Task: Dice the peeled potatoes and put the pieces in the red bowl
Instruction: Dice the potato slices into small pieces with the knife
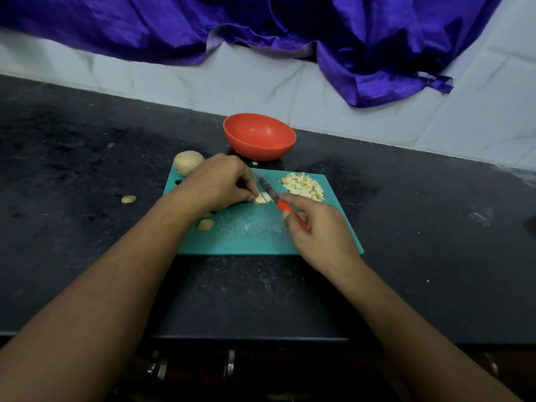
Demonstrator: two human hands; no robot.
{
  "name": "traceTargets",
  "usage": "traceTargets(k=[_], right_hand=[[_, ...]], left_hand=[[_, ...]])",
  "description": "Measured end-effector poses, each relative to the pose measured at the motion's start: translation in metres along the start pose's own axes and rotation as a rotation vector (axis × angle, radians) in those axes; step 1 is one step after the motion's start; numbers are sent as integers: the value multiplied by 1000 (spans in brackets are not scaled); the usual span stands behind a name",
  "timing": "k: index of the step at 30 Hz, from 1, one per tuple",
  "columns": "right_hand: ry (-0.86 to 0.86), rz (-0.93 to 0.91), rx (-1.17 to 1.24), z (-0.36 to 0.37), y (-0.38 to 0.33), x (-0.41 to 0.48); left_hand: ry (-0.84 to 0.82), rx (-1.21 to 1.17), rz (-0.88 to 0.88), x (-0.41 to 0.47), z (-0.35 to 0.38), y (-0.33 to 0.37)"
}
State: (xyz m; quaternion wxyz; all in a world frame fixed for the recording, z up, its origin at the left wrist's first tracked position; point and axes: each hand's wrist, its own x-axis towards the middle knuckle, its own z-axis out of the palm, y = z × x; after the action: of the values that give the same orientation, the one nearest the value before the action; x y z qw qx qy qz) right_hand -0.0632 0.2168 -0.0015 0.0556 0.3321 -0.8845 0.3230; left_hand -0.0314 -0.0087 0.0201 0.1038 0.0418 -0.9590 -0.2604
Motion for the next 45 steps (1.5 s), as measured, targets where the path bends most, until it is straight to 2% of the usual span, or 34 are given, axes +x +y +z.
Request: traceTargets(k=[5,17,27,29,32,34,37,40,45], right_hand=[[-16,-65,-232,10,-19,-3],[-16,-104,-270,11,-21,-4],[-123,-208,-503,4,-21,4],[-133,-154,-383,0,-13,3],[-114,-5,87,-1,6,2],[-78,70,307,-2,14,3],[-22,151,397,-6,17,6],[8,151,192,-9,19,6],[-21,17,-259,-9,10,-2]], left_hand=[[22,9,10,2,2,-2],[35,25,4,5,3,-5],[47,35,-17,1,2,-2],[46,26,-9,0,3,-3],[27,11,8,-1,3,-3],[26,-2,15,-1,1,-3],[24,-32,10,0,0,-3],[22,-47,4,0,2,-4],[3,9,5,0,2,-3]])
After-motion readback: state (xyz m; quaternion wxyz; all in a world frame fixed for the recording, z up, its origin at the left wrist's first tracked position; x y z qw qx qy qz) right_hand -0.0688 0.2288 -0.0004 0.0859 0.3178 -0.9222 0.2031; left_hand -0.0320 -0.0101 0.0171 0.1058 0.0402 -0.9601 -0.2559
